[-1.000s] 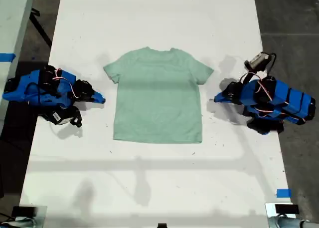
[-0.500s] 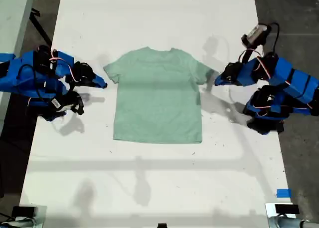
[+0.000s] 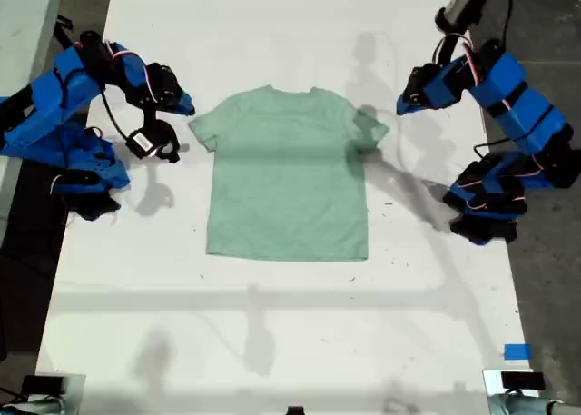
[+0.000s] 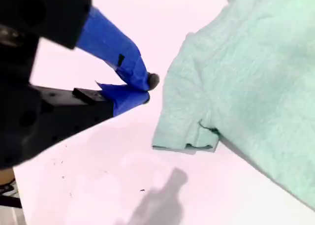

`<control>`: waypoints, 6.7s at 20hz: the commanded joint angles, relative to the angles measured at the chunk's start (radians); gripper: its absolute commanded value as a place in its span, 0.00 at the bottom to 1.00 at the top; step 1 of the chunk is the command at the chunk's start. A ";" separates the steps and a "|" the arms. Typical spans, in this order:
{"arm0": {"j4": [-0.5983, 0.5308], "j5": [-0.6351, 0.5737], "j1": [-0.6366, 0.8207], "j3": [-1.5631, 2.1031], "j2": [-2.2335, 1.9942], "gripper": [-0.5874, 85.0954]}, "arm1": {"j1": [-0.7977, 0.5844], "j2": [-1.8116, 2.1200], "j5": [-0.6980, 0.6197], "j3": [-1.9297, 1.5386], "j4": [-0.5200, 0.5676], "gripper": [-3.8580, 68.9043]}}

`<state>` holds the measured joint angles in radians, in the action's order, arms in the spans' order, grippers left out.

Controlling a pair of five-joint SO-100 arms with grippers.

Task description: Fold t-shirt

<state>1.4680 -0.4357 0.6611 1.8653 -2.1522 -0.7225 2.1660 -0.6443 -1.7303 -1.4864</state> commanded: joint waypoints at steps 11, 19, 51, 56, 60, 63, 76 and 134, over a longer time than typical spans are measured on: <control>0.012 -0.029 -0.006 -0.040 0.011 0.01 | -0.153 0.012 -0.416 -0.224 0.287 0.43; 0.003 -0.029 -0.014 -0.018 0.011 0.01 | -0.236 -0.035 -0.531 -0.512 0.597 0.43; 0.000 -0.034 -0.008 0.052 -0.029 0.01 | -0.089 -0.509 -0.437 0.100 0.183 0.04; -0.009 -0.035 -0.003 0.060 -0.034 0.01 | 0.061 -0.635 -0.318 0.506 -0.023 0.04; -0.006 -0.035 -0.003 0.064 -0.037 0.01 | 0.175 -0.825 -0.233 0.741 -0.014 0.04; -0.006 -0.035 -0.003 0.067 -0.041 0.01 | 0.253 -0.969 -0.178 0.945 -0.005 0.04; -0.025 -0.028 -0.017 0.109 -0.048 0.01 | 0.426 -1.270 -0.005 0.989 0.440 0.04; -0.158 -0.080 0.356 -0.021 0.532 0.01 | 0.391 0.201 0.061 -0.221 0.244 0.22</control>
<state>1.2579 -0.5123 0.9649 1.8392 -1.4527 -0.3467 2.3270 -0.5921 -1.9574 -1.2778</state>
